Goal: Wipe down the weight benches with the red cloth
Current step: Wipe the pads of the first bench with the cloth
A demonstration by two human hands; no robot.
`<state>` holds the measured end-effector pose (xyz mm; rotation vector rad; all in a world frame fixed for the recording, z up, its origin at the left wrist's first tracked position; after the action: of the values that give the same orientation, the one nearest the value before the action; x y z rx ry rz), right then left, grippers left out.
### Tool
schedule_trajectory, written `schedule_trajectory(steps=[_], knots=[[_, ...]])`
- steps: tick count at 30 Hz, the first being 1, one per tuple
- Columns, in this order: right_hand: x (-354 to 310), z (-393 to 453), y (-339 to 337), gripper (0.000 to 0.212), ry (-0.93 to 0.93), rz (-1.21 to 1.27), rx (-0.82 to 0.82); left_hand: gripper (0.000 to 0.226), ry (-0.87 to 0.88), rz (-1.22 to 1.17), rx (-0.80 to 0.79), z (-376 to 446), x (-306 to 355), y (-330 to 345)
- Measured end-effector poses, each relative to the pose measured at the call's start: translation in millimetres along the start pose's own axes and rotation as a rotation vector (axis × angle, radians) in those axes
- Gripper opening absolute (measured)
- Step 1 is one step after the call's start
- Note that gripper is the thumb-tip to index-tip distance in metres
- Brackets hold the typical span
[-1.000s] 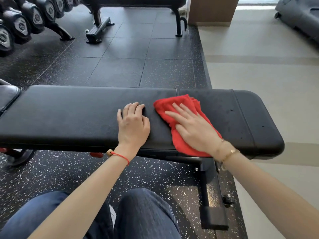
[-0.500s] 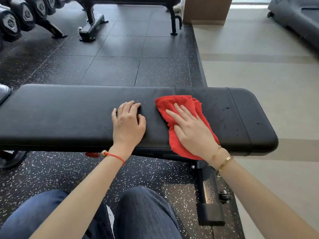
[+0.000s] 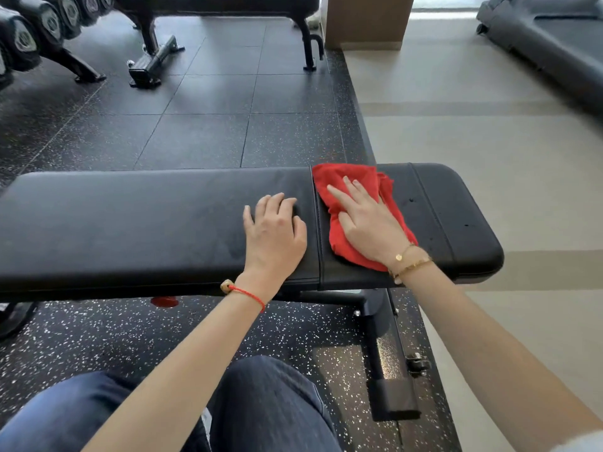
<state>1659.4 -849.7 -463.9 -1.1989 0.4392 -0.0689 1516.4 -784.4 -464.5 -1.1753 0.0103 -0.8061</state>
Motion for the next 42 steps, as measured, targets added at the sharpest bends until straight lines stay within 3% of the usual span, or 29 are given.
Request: schedule_trajectory(steps=[4, 11, 15, 19, 24, 29, 38, 42], knots=[[13, -40, -17, 0.057, -0.035, 0.037, 0.020, 0.043, 0.049, 0.014, -0.030, -1, 24, 17], [96, 26, -20, 0.055, 0.294, -0.083, 0.022, 0.044, 0.065, 0.032, 0.014, -6, 25, 19], [72, 32, -13, 0.055, 0.199, -0.105, 0.007, 0.043, 0.061, 0.023, 0.039, -5, 25, 16], [47, -23, -21, 0.055, 0.074, -0.061, 0.048, 0.042, 0.063, 0.015, 0.050, -5, 25, 15], [88, -66, -44, 0.055, 0.230, -0.121, 0.122, 0.042, 0.071, 0.010, 0.043, -6, 23, 15], [156, -36, -55, 0.053, 0.498, -0.090, 0.101, 0.044, 0.072, 0.012, 0.032, -7, 24, 17], [139, -86, -59, 0.054, 0.477, -0.102, 0.158, 0.045, 0.077, 0.017, 0.020, -8, 24, 16], [152, -61, -53, 0.054, 0.507, -0.065, 0.121, 0.045, 0.079, 0.029, 0.009, -9, 25, 18]])
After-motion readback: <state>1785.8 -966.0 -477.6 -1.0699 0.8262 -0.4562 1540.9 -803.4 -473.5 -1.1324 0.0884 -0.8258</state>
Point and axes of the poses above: each hand's wrist, its own z-axis towards the middle knuckle, its own y-axis out of the palm, x = y × z, the point moved 9 cm from there along z, towards the middle knuckle, and after that the axes turned 12 degrees about x, right-handed, at the moved point
